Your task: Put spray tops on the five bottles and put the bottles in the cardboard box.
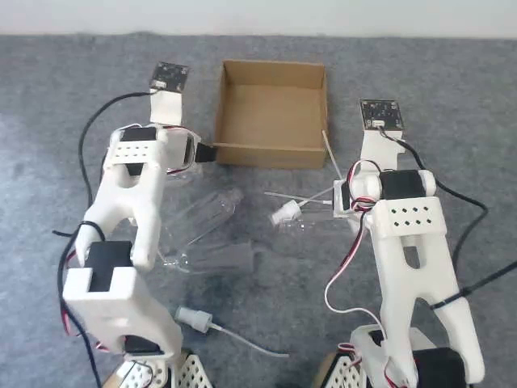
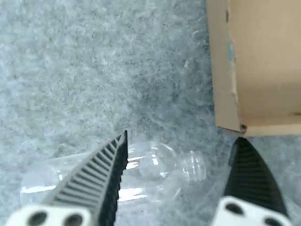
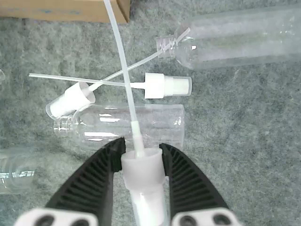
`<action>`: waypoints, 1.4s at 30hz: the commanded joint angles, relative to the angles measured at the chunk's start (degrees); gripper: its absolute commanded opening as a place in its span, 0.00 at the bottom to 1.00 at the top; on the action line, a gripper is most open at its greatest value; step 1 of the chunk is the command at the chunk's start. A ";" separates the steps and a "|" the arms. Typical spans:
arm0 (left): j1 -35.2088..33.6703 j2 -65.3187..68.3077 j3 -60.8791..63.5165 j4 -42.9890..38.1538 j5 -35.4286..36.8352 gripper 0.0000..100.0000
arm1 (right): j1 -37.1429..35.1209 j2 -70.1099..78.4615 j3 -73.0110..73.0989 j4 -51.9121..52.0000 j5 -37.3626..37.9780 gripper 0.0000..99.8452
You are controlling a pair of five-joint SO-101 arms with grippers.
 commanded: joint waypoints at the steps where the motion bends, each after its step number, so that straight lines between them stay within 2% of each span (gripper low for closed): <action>1: 0.26 -3.16 -4.35 4.04 0.70 0.32 | 1.01 -2.51 -0.35 -0.75 0.88 0.01; 5: 0.44 -9.41 -7.69 13.63 -0.44 0.32 | 1.01 -2.42 -0.35 -0.66 0.88 0.01; 11: 4.75 -19.08 -9.27 27.08 -11.69 0.32 | 1.01 -2.77 0.26 -0.75 0.97 0.01; 16: 8.44 -18.29 -9.27 34.37 -18.81 0.32 | 1.01 -2.77 0.44 -0.84 3.34 0.01; 24: 10.73 -5.71 -10.42 36.04 -27.08 0.32 | 1.01 -2.77 0.44 -0.75 4.04 0.01; 29: 11.34 3.69 -15.96 36.40 -30.07 0.26 | 1.01 -2.77 0.44 -0.75 4.04 0.01; 35: 10.81 14.86 -22.73 36.66 -32.18 0.25 | 1.01 -2.59 0.53 -0.75 4.04 0.01; 42: 11.34 21.98 -30.11 43.52 -35.60 0.24 | 1.01 -2.59 0.53 -0.75 4.13 0.01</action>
